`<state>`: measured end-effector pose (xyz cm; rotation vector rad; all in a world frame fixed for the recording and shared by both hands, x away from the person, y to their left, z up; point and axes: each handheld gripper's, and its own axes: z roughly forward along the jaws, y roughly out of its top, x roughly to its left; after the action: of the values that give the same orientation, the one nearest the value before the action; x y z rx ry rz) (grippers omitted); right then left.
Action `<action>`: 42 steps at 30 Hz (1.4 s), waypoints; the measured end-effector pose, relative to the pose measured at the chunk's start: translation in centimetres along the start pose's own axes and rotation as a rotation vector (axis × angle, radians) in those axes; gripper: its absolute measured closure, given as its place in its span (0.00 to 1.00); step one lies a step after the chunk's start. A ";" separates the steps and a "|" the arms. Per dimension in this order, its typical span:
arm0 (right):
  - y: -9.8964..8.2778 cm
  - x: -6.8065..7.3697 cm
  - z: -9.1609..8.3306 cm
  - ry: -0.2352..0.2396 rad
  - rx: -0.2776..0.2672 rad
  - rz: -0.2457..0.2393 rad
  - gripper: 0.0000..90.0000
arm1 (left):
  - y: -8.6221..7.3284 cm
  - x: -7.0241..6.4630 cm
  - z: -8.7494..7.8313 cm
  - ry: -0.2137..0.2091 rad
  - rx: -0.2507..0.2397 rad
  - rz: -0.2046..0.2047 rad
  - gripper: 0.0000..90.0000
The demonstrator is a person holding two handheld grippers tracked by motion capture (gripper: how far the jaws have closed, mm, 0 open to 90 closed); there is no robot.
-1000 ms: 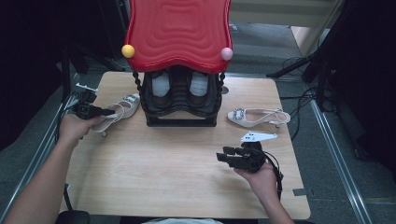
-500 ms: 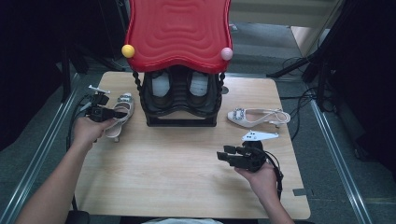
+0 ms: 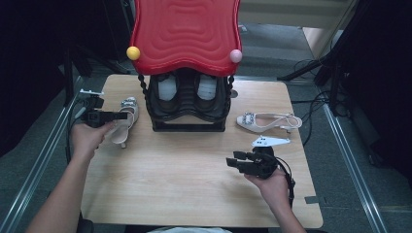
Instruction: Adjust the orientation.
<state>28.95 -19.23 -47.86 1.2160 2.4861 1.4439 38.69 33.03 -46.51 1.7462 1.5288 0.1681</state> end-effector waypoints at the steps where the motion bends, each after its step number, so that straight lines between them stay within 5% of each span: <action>1: 0.0 0.0 0.0 -0.002 0.000 -0.001 0.60 | 0.1 -0.2 -0.3 0.009 -0.009 0.012 0.78; 5: 0.0 0.0 0.0 -0.001 0.003 0.003 0.60 | 0.2 -0.6 -1.4 0.033 -0.037 0.027 0.70; 13: 0.0 0.0 0.0 -0.006 0.002 -0.001 0.60 | -0.5 1.0 -2.3 0.059 -0.057 -0.025 0.63; 32: -0.1 -0.2 -0.2 -0.020 -0.003 -0.003 0.59 | -2.5 2.2 -0.1 0.129 -0.102 -0.092 0.56; 35: -0.1 -0.2 -0.2 -0.021 -0.002 -0.001 0.59 | -2.7 2.2 0.2 0.156 -0.100 -0.078 0.55; 42: -0.1 -0.1 0.0 -0.019 0.006 -0.001 0.59 | -2.4 2.0 0.5 0.143 -0.104 -0.092 0.50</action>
<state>28.98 -19.37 -47.98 1.2226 2.4805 1.4194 37.58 34.45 -49.09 1.6078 1.6698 0.3260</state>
